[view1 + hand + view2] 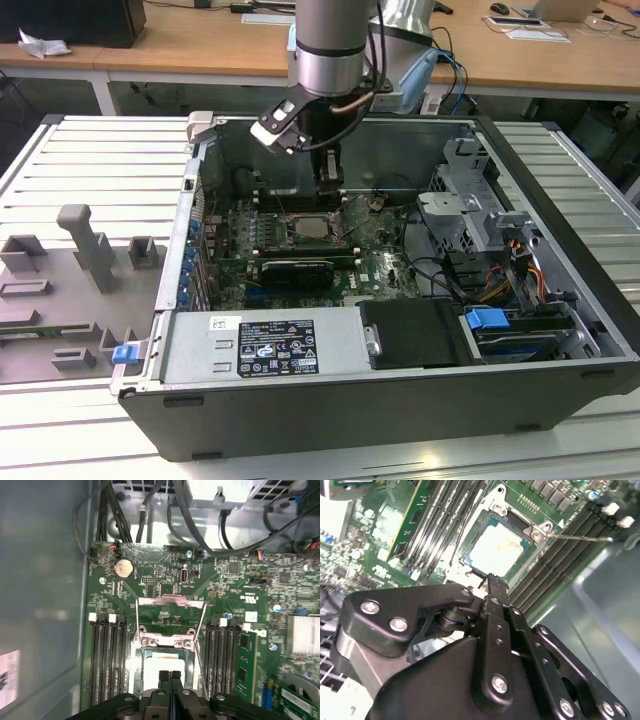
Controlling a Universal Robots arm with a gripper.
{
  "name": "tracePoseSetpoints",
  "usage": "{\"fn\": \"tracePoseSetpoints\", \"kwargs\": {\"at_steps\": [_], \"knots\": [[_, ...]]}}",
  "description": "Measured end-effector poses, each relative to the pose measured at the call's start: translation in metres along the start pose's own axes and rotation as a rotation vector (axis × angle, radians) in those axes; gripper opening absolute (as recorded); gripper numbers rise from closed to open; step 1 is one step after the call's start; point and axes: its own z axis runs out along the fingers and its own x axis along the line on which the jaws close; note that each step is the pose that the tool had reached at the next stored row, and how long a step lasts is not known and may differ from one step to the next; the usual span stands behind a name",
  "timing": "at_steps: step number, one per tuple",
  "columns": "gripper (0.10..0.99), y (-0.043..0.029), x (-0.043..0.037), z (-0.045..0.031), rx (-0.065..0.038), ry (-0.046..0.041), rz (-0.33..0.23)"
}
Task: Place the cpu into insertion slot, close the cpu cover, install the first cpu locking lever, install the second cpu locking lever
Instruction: 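Close the cpu cover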
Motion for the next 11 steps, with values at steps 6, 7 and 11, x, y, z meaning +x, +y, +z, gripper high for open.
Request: {"fn": "tracePoseSetpoints", "kwargs": {"at_steps": [6,7,11], "knots": [[0.106,0.0202,0.0001,-0.0009,0.000,-0.0026,0.000],[0.106,0.0282,-0.0003,-0.0005,0.000,-0.0029,0.000],[0.106,0.0452,-0.0008,0.0010,0.001,-0.0052,0.000]]}}
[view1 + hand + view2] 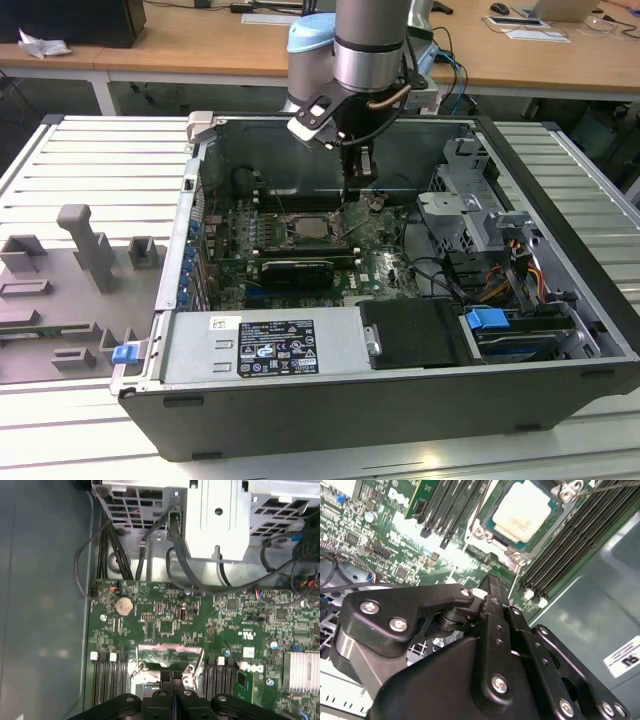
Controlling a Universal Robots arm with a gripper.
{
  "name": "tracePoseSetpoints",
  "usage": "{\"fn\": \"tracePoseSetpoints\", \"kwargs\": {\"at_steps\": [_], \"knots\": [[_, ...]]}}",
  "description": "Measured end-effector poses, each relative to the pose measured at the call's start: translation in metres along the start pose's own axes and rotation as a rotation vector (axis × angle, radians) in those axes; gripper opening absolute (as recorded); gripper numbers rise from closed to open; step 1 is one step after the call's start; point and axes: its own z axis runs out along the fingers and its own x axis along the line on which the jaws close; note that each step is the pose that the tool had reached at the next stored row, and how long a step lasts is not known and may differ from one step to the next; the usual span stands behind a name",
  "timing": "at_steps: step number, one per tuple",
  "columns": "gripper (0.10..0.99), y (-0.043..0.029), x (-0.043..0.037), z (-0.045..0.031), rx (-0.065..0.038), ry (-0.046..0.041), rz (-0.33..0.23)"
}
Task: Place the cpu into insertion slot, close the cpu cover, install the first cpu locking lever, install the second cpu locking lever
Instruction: 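Close the cpu cover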
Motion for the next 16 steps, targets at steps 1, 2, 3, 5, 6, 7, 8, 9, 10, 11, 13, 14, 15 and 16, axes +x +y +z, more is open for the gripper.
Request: {"fn": "tracePoseSetpoints", "kwargs": {"at_steps": [1,2,3,5,6,7,8,9,10,11,13,14,15,16], "knots": [[0.106,0.0041,0.0001,0.0005,0.001,-0.0013,0.000],[0.106,0.0079,0.0003,0.0010,0.002,-0.0019,0.000],[0.106,0.0096,0.0005,0.0012,0.002,-0.0022,0.000],[0.106,0.0130,0.0005,0.0019,0.003,-0.0027,0.000],[0.106,0.0150,0.0003,0.0025,0.003,-0.0029,0.000],[0.106,0.0172,0.0003,0.0031,0.003,-0.0031,0.005],[0.106,0.0194,0.0002,0.0036,0.003,-0.0038,0.015],[0.106,0.0214,0.0001,0.0039,0.003,-0.0045,0.023],[0.106,0.0255,-0.0001,0.0045,0.003,-0.0048,0.028],[0.106,0.0277,-0.0001,0.0048,0.003,-0.0048,0.028],[0.106,0.0315,0.0000,0.0054,0.003,-0.0048,0.029],[0.106,0.0330,0.0000,0.0056,0.003,-0.0048,0.029],[0.106,0.0347,-0.0001,0.0059,0.003,-0.0049,0.029],[0.106,0.0364,-0.0001,0.0062,0.004,-0.0048,0.028]]}}
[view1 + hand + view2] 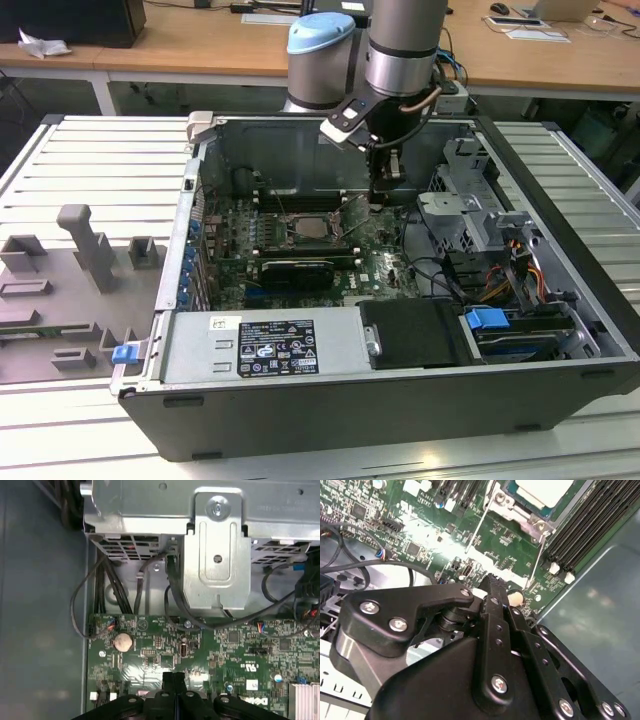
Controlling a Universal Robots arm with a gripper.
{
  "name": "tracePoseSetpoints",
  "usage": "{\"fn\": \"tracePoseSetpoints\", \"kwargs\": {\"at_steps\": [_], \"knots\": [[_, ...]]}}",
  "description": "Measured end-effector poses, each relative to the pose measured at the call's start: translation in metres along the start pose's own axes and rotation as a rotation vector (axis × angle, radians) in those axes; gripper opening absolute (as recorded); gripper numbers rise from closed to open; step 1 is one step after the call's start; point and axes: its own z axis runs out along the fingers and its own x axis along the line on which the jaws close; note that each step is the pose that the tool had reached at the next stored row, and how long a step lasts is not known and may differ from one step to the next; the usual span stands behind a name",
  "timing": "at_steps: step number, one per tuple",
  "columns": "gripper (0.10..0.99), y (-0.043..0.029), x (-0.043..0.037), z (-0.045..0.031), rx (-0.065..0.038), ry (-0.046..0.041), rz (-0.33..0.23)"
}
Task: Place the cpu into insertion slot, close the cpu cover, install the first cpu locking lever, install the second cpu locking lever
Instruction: 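Close the cpu cover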
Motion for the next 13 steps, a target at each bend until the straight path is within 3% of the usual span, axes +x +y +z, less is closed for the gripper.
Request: {"fn": "tracePoseSetpoints", "kwargs": {"at_steps": [3,7,9,13], "knots": [[0.106,0.0070,0.0003,0.0020,0.002,0.0004,0.000],[0.106,0.0081,0.0003,0.0082,0.008,0.0000,0.001],[0.106,0.0080,0.0003,0.0082,0.027,0.0002,0.001],[0.106,0.0044,0.0004,0.0083,0.034,0.0005,0.001]]}}
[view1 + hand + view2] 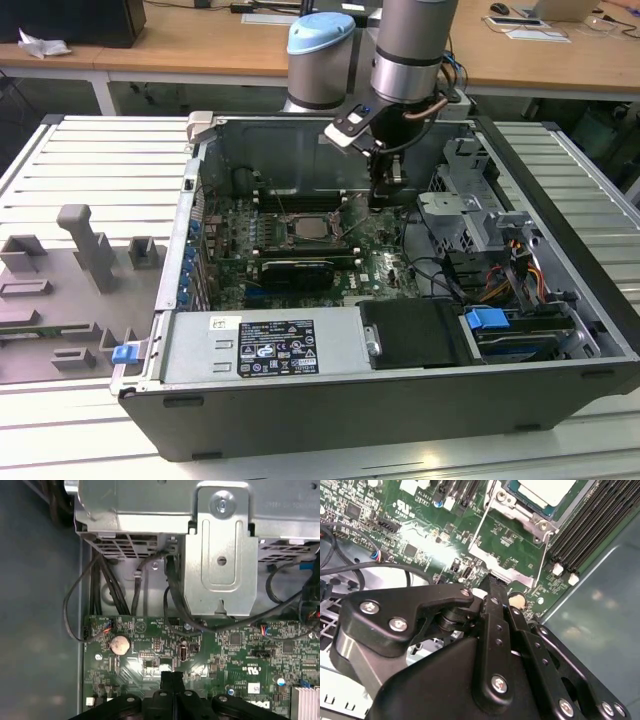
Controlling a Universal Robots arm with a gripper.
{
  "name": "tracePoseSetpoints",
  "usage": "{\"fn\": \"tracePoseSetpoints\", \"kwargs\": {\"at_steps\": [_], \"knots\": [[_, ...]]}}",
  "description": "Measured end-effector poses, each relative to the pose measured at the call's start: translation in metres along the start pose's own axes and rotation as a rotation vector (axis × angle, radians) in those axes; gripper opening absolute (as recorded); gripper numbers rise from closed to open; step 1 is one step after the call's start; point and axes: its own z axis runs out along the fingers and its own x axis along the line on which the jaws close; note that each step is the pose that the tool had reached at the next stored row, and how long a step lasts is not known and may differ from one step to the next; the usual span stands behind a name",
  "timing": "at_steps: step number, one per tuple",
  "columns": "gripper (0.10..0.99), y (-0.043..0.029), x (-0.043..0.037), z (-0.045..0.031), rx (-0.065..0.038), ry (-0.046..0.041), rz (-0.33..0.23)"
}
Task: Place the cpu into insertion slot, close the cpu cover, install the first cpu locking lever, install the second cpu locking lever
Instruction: 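Close the cpu cover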
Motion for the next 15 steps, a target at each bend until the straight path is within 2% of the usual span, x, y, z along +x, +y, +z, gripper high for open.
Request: {"fn": "tracePoseSetpoints", "kwargs": {"at_steps": [5,6,15], "knots": [[0.106,-0.0097,0.0001,0.0003,0.000,0.0000,0.000],[0.106,-0.0163,0.0003,0.0011,0.000,0.0001,0.000],[0.106,-0.0425,0.0008,0.0053,0.000,0.0000,0.000]]}}
